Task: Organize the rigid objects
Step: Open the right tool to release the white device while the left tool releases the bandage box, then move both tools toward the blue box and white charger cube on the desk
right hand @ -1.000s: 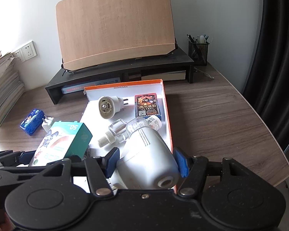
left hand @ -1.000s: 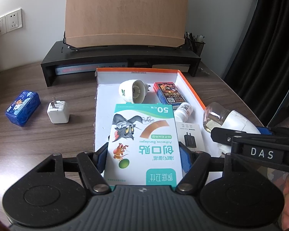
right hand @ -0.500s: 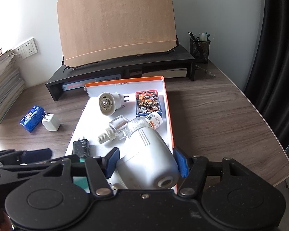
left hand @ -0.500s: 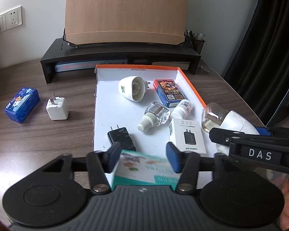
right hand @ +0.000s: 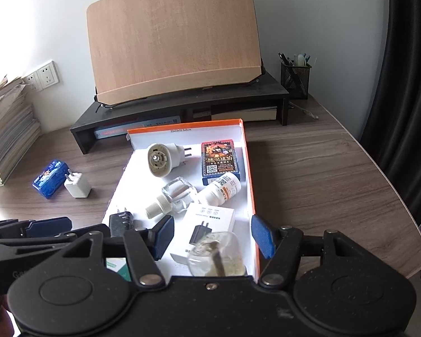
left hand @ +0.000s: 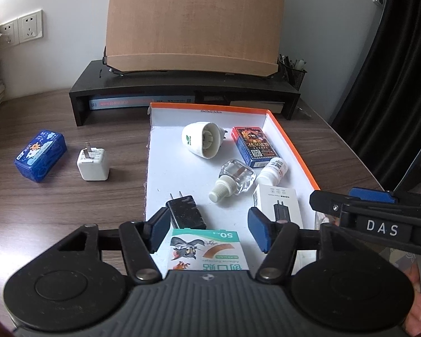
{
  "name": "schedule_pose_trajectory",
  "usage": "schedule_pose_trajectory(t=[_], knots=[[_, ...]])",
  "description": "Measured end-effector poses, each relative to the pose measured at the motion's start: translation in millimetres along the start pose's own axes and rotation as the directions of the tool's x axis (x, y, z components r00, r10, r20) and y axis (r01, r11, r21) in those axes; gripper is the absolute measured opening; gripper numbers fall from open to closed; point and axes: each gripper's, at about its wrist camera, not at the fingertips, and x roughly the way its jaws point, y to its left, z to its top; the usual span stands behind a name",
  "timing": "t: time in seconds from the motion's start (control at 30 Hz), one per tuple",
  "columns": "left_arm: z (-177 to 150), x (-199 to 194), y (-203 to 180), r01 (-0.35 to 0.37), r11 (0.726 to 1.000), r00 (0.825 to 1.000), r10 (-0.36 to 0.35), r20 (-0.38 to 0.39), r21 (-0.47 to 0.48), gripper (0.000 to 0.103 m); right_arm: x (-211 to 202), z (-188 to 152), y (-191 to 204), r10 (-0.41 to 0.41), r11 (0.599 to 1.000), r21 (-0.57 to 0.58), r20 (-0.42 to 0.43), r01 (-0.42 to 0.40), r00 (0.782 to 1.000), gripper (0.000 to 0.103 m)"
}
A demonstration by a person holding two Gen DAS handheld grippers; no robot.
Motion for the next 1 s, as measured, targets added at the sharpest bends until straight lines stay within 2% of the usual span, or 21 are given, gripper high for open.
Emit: schedule_pose_trajectory(t=[0.2, 0.3, 0.63, 1.0], knots=[[7, -9, 17, -0.053, 0.998, 0.998, 0.054, 0.034, -0.03, 0.074, -5, 9, 17, 0.043, 0.999, -0.033, 0.032, -0.042, 0.999, 0.077], [10, -13, 31, -0.087, 0.995, 0.995, 0.089, 0.041, -0.051, 0.075, -1, 11, 30, 0.063, 0.997, -0.051, 0.028, -0.062, 0.998, 0.078], [17, -22, 78, -0.168, 0.979, 0.984, 0.173, 0.034, -0.116, 0.076, 14, 12, 76, 0.124, 0.987, -0.104, 0.008, -0.123, 0.992, 0.078], [19, -25, 119, -0.206, 0.968, 0.977, 0.211, 0.021, -0.143, 0.077, 30, 14, 122, 0.158, 0.978, -0.138, -0.016, -0.158, 0.987, 0.078]])
